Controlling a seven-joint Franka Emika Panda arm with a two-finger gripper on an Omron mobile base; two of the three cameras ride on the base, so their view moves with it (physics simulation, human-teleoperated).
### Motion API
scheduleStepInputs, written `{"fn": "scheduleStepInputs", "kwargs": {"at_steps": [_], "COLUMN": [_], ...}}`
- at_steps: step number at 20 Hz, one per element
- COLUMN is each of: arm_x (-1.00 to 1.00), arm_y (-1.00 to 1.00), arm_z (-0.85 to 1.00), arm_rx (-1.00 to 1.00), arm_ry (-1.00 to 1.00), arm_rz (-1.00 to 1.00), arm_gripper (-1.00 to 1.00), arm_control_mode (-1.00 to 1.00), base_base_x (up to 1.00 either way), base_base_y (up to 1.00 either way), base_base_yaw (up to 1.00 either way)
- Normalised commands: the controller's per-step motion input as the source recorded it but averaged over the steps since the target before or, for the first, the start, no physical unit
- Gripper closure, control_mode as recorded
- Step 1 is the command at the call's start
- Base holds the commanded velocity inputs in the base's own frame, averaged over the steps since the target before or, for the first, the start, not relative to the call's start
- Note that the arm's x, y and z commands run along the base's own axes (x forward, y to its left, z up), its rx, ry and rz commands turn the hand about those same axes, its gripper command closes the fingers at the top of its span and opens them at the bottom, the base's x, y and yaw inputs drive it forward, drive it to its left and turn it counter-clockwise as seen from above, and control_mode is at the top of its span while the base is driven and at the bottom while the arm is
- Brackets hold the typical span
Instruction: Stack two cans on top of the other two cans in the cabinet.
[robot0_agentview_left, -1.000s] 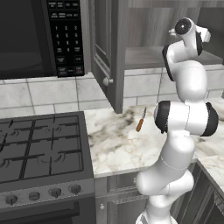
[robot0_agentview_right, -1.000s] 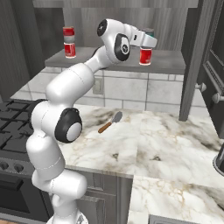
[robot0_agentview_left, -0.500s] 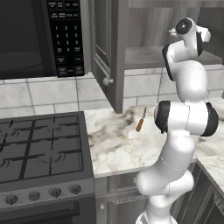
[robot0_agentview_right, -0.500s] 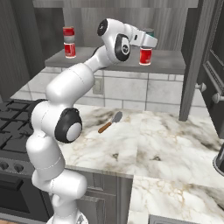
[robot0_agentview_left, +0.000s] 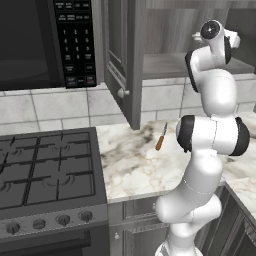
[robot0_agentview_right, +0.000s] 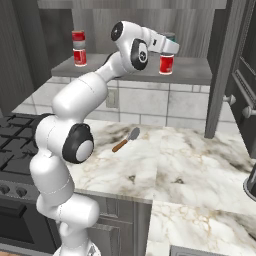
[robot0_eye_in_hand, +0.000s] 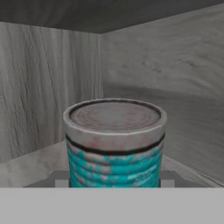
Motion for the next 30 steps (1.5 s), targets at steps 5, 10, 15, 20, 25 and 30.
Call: {"fn": "scheduleStepInputs", "kwargs": {"at_steps": [5,10,15,20,25,30], "arm_x": [0.00,0.00,0.02,0.00,0.00,0.04], "arm_y": [0.00,0.00,0.00,0.00,0.00,0.00], "arm_z": [0.00,-0.12,-0.17,-0.15,-0.18,-0.21], "arm_rx": [0.00,0.00,0.00,0.00,0.00,0.00], "arm_ry": [0.02,0.09,0.03,0.00,-0.01,-0.07], "arm_rz": [0.01,0.01,0.01,0.01,0.00,0.01], "arm_gripper": [1.00,1.00,1.00,1.00,1.00,1.00], "arm_control_mode": [-1.00,-1.00,-1.00,-1.00,-1.00,-1.00], "base_base_x": [0.00,0.00,0.00,0.00,0.00,0.00], "base_base_y": [0.00,0.00,0.00,0.00,0.00,0.00], "base_base_yaw": [0.00,0.00,0.00,0.00,0.00,0.00]}}
